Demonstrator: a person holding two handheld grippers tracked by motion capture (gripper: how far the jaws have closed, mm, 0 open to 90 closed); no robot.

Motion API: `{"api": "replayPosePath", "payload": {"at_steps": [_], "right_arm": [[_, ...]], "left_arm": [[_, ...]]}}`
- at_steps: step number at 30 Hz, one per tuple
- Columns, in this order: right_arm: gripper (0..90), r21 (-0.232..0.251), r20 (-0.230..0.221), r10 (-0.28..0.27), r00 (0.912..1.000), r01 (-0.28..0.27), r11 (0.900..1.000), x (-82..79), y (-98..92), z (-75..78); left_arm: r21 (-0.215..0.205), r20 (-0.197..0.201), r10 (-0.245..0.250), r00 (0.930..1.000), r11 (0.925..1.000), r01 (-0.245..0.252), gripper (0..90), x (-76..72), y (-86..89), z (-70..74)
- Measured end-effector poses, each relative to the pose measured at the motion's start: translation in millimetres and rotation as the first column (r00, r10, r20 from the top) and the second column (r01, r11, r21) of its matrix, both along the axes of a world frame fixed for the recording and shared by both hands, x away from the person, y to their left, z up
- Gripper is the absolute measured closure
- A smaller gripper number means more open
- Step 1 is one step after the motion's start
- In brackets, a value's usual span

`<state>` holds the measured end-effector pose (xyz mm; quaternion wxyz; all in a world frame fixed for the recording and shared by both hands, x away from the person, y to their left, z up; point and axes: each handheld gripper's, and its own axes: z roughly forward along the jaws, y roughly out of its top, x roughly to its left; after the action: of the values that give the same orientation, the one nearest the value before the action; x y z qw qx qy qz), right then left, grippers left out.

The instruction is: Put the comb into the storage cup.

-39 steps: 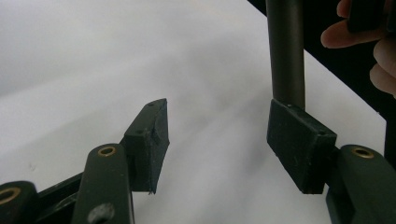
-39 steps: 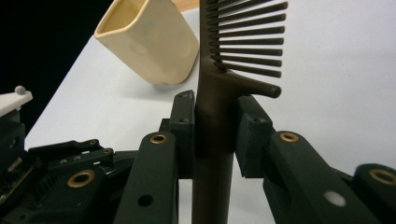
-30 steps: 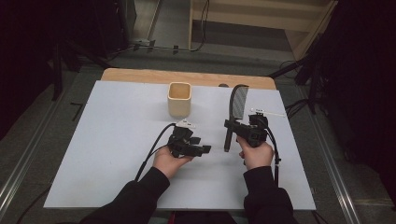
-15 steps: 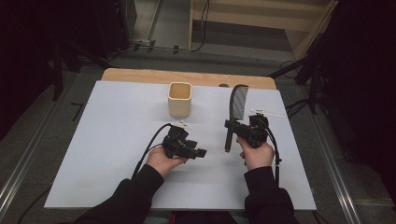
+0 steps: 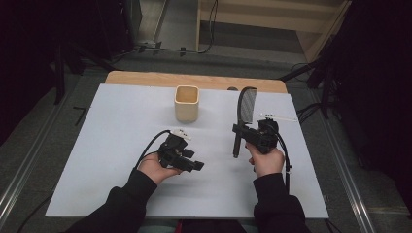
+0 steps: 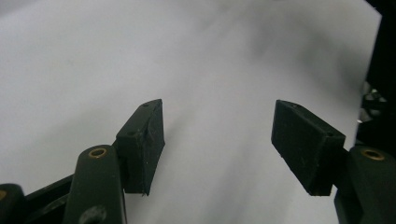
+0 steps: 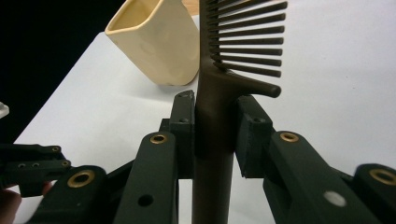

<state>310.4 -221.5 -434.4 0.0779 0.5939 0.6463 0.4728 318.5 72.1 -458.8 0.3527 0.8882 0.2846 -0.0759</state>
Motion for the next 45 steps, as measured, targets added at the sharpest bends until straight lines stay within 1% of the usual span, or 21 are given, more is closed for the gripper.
{"api": "replayPosePath", "payload": {"at_steps": [1, 3, 5, 8, 13, 16, 18, 20, 22, 24, 25, 28, 29, 30, 34, 37, 39, 45], "right_arm": [[70.0, 0.001, 0.003, -0.001, 1.0000, 0.001, 1.000, -0.1, 0.2, 0.1], [70.0, 0.001, 0.007, -0.003, 1.0000, 0.003, 1.000, -0.3, -0.1, 0.4], [70.0, 0.001, 0.009, -0.004, 1.0000, 0.004, 1.000, -0.3, -0.5, 0.5], [70.0, -0.003, 0.012, -0.007, 0.9999, 0.007, 1.000, -0.6, -1.5, 0.8], [70.0, -0.003, 0.026, -0.013, 0.9996, 0.013, 1.000, -0.9, -1.4, 1.6], [70.0, -0.003, 0.030, -0.015, 0.9994, 0.015, 1.000, -1.2, -1.0, 2.1], [70.0, -0.004, 0.038, -0.014, 0.9992, 0.014, 1.000, -1.2, -0.7, 2.4], [70.0, -0.006, 0.040, -0.017, 0.9990, 0.017, 1.000, -1.3, -0.4, 2.9], [70.0, -0.004, 0.043, -0.019, 0.9989, 0.019, 1.000, -1.2, -0.1, 3.1], [70.0, -0.003, 0.046, -0.018, 0.9988, 0.018, 1.000, -1.0, 0.2, 3.4], [70.0, -0.003, 0.045, -0.021, 0.9988, 0.021, 1.000, -1.1, 0.6, 3.7], [70.0, 0.000, 0.051, -0.021, 0.9985, 0.021, 1.000, -0.3, 1.5, 3.7], [70.0, -0.001, 0.053, -0.020, 0.9984, 0.020, 1.000, 0.0, 1.9, 3.5], [69.9, 0.001, 0.051, -0.020, 0.9985, 0.020, 1.000, 0.2, 2.5, 3.5], [70.0, 0.003, 0.055, -0.020, 0.9983, 0.020, 1.000, 1.1, 4.1, 3.5], [70.0, 0.002, 0.060, -0.018, 0.9980, 0.017, 1.000, 1.6, 4.8, 4.0], [70.0, 0.001, 0.058, -0.018, 0.9982, 0.018, 1.000, 1.7, 5.1, 4.2], [70.0, 0.003, 0.064, -0.020, 0.9978, 0.019, 1.000, 3.0, 4.7, 5.2]], "left_arm": [[-0.005, -0.008, 0.000, 1.0000, 1.0000, -0.001, 35.0, -0.4, 1.7, -0.2], [0.022, -0.005, -0.016, 0.9999, 0.9996, 0.016, 31.1, -1.1, 5.3, -0.5], [0.040, 0.000, -0.015, 0.9999, 0.9991, 0.015, 31.1, -1.9, 9.8, -1.1], [0.039, -0.011, -0.009, 0.9999, 0.9992, 0.009, 31.1, -2.2, 18.1, -0.5], [0.025, -0.018, 0.008, 0.9998, 0.9997, -0.008, 31.1, -3.1, 33.0, 1.2], [0.029, -0.022, 0.021, 0.9995, 0.9994, -0.021, 31.1, -4.3, 41.3, 0.9], [0.037, -0.015, 0.025, 0.9996, 0.9990, -0.025, 31.1, -5.6, 46.6, 0.5], [0.043, -0.018, 0.033, 0.9993, 0.9986, -0.032, 31.1, -6.3, 52.1, 0.1], [0.040, -0.018, 0.035, 0.9992, 0.9986, -0.034, 31.1, -6.5, 57.9, -0.2], [0.028, -0.021, 0.047, 0.9987, 0.9985, -0.047, 31.1, -8.0, 62.8, 0.1], [0.033, -0.019, 0.045, 0.9988, 0.9985, -0.045, 31.1, -8.0, 65.6, 0.5], [0.027, -0.019, 0.055, 0.9983, 0.9981, -0.054, 31.1, -9.1, 71.6, 0.0], [0.034, -0.019, 0.054, 0.9983, 0.9980, -0.054, 31.1, -9.1, 73.6, 0.1], [0.029, -0.022, 0.060, 0.9980, 0.9978, -0.059, 31.1, -9.7, 74.8, -0.3], [0.032, -0.011, 0.065, 0.9979, 0.9974, -0.064, 31.1, -11.6, 80.7, 0.8], [0.024, -0.006, 0.077, 0.9970, 0.9967, -0.077, 31.1, -12.3, 85.9, 0.5], [0.028, -0.005, 0.085, 0.9963, 0.9960, -0.085, 31.1, -13.2, 89.7, 0.7], [0.023, 0.004, 0.110, 0.9939, 0.9936, -0.110, 31.1, -15.9, 100.5, 0.4]]}}
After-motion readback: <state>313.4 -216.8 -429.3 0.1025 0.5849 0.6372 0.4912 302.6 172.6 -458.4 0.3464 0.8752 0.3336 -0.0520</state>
